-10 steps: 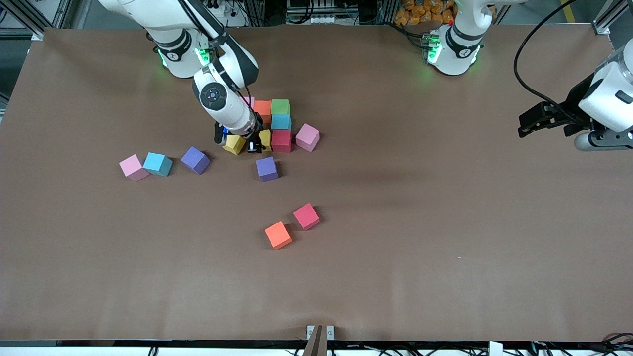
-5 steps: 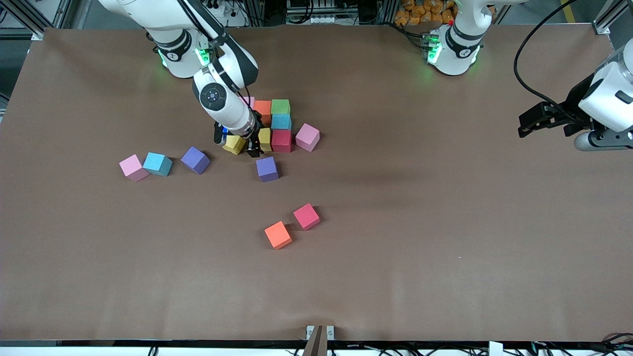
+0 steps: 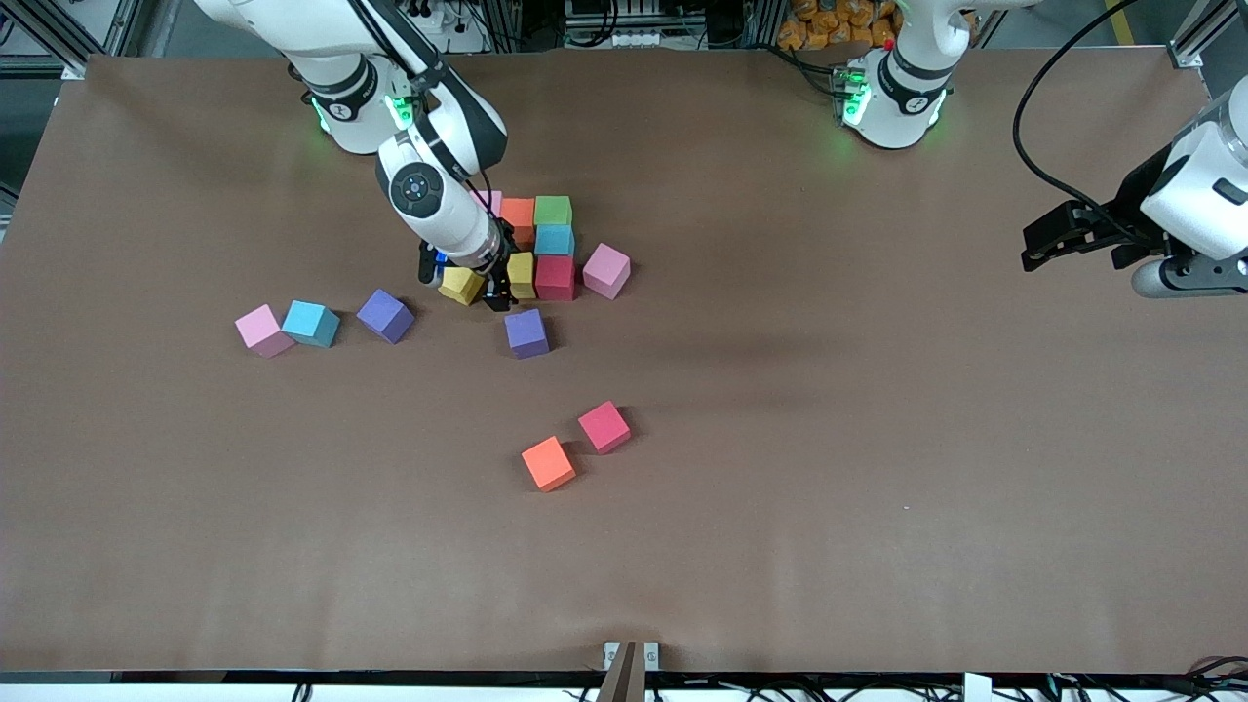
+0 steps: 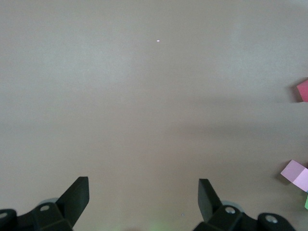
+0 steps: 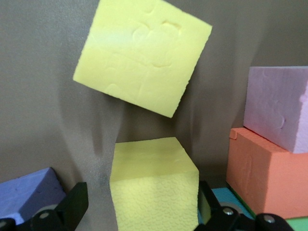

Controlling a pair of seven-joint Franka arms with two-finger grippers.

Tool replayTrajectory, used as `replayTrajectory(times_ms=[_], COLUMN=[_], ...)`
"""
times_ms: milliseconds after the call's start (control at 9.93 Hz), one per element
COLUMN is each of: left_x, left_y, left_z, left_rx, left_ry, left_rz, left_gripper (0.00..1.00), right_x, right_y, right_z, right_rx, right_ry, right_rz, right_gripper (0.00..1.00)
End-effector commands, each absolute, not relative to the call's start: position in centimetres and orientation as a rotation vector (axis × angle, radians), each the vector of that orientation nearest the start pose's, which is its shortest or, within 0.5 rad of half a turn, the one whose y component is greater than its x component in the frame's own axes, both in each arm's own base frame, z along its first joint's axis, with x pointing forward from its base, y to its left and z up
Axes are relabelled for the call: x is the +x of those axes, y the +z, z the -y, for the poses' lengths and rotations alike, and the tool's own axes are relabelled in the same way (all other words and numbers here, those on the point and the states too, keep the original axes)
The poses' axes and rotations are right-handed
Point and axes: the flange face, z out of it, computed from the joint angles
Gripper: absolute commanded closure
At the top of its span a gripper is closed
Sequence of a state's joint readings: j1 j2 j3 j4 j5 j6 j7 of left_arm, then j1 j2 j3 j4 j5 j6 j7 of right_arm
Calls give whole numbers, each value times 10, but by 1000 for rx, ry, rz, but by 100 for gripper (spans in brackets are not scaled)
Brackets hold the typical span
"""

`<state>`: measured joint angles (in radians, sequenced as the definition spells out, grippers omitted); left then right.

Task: Form number 2 with 11 blocks

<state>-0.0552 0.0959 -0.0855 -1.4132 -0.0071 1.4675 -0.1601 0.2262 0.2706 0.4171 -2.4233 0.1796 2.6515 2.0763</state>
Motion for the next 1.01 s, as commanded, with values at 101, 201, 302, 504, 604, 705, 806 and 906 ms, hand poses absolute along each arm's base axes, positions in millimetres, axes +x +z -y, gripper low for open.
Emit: replayTrajectory(times_ms=[101,201,302,504,604,705,806,906], left_x=[558,553,551,540,535,537,540,540], left_y=[640,639,629,606,595,582,573,566], left_z=[110,132,159,227,251,268,275,288], left_rx=[-3170,-3170,-3166,-3155,-3148,-3146,-3150,-3152], left_ry=[62,68,100,170,191,212,212,200], left_rz=[-54,-119,-179,-308,-372,-415,-431,-456], left_gripper=[0,0,0,0,0,0,0,0], right_x=[383,379,379,379,380,382,388,400], right_y=[216,216,218,219,221,226,231,241], right_z=[-298,-300,-299,-299,-298,-298,-296,-294], right_rx=[-2184,-2211,-2213,-2216,-2218,-2231,-2259,-2286], right_ry=[295,302,302,300,293,279,267,255], right_rz=[-2260,-2259,-2262,-2260,-2258,-2248,-2247,-2249], right_gripper=[0,0,0,0,0,0,0,0])
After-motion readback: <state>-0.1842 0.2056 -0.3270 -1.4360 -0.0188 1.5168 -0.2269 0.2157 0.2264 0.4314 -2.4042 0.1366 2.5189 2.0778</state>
